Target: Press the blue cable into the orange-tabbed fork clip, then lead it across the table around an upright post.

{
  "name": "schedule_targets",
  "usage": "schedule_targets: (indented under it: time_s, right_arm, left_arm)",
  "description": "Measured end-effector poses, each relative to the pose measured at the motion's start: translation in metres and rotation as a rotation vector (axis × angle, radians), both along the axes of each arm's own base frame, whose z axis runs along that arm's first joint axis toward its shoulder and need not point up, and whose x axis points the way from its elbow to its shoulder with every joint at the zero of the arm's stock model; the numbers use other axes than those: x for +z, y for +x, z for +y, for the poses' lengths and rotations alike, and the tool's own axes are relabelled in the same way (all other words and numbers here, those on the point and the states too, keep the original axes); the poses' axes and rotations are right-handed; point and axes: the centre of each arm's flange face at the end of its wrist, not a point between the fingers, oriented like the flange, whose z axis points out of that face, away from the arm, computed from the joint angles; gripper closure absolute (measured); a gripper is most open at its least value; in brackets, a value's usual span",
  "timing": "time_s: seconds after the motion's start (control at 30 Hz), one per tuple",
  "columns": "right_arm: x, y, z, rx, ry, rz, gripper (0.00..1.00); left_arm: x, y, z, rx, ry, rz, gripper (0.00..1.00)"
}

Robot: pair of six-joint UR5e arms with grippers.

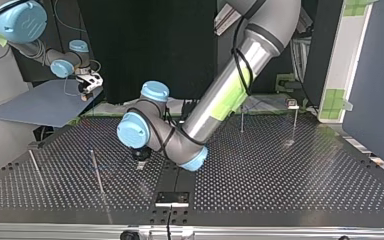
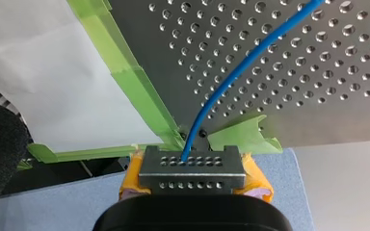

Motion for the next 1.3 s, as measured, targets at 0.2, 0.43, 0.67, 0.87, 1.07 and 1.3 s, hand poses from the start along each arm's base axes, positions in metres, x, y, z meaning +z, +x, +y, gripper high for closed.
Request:
schedule_targets:
  time_s: [0.2, 0.43, 0.67, 0.87, 1.07, 1.3]
  right_arm:
    - [0.000, -0.001, 0.000, 0.001, 0.004, 0.007, 1.00]
    - [0.000, -0.002, 0.002, 0.006, 0.015, 0.022, 1.00]
    - [0.002, -0.004, 0.002, 0.008, 0.019, 0.032, 1.00]
    - [0.006, -0.004, 0.000, 0.010, 0.014, 0.033, 1.00]
    - [0.012, -0.004, -0.002, 0.011, 0.006, 0.035, 1.00]
    - [0.013, -0.004, -0.003, 0.012, 0.003, 0.034, 1.00]
  left_arm:
    - [0.038, -0.014, 0.000, -0.041, -0.022, -0.039, 0.00]
    - [0.043, -0.054, -0.032, -0.164, 0.000, -0.030, 0.00]
    - [0.054, -0.076, -0.041, -0.215, 0.030, -0.029, 0.00]
    - [0.091, -0.087, -0.027, -0.185, 0.045, -0.065, 0.00]
    - [0.112, -0.104, -0.026, -0.179, 0.061, -0.091, 0.00]
    - [0.117, -0.125, -0.030, -0.164, 0.137, -0.101, 0.00]
